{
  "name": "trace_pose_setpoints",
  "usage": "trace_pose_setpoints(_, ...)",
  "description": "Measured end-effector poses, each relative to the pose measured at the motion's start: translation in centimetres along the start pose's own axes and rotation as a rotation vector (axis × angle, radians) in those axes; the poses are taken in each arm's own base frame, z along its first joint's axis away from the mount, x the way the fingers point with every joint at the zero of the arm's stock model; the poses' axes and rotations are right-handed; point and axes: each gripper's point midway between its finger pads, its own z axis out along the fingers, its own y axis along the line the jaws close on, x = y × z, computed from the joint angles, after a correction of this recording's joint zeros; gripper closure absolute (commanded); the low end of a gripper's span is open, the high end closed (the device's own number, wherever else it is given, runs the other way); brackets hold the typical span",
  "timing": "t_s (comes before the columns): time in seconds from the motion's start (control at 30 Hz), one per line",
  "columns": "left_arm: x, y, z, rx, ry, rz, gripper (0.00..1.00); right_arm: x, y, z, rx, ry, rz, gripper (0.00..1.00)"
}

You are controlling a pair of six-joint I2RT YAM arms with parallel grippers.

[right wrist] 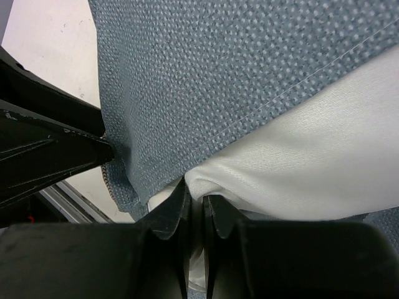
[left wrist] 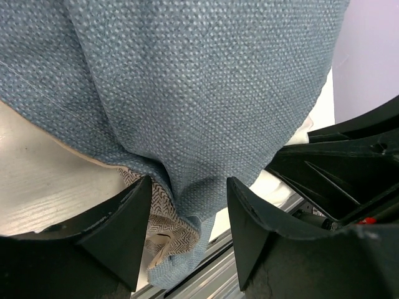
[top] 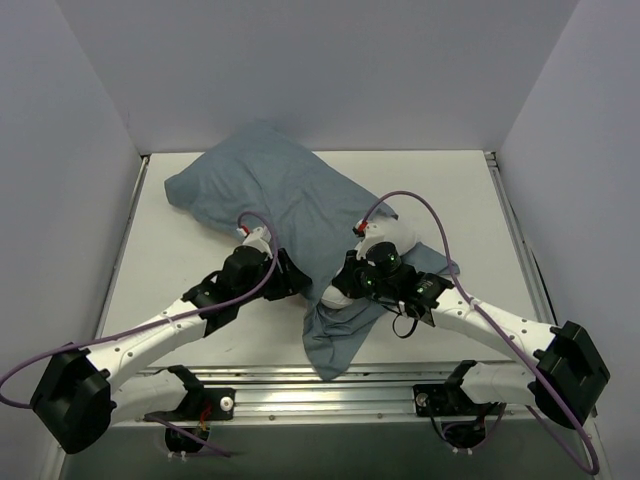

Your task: Remove the pillowcase from the pillow

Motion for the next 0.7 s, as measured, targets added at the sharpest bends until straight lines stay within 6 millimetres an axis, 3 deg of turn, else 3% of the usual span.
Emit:
trace_pose_setpoints(0.2,0.4,0.5,0.3,-0.02,0.017,-0.006,0.41,0.0,-0.1,0.0,0.006,-0.001,-0.001,1.0)
trace_pose_setpoints(0.37,0.9,0.8,0.3,-0.033,0.031,-0.005,0.5,-0.2,0.0,0.0,0.006,-0.006,-0.001,1.0)
trace_pose_setpoints(0.43,1.1,1.1,0.6,-0.043,0.039,-0.006,0.57,-0.2,0.0,0.0,0.006,-0.005,-0.001,1.0)
trace_pose_setpoints(0.47,1.3,1.3,0.7,-0.05,0.045,-0.006,0.68,-0.2,0.0,0.0,0.006,-0.006,-0.001,1.0)
trace_pose_setpoints(0.57,1.7,1.9,1.2,-0.073,0.06,-0.006,0.87,-0.2,0.1,-0.1,0.006,-0.003,-0.002,1.0)
trace_pose_setpoints(0.7,1.2,2.8,1.2,-0.121,0.034,0.008,0.93,-0.2,0.4,-0.4,-0.002,0.007,-0.011,1.0)
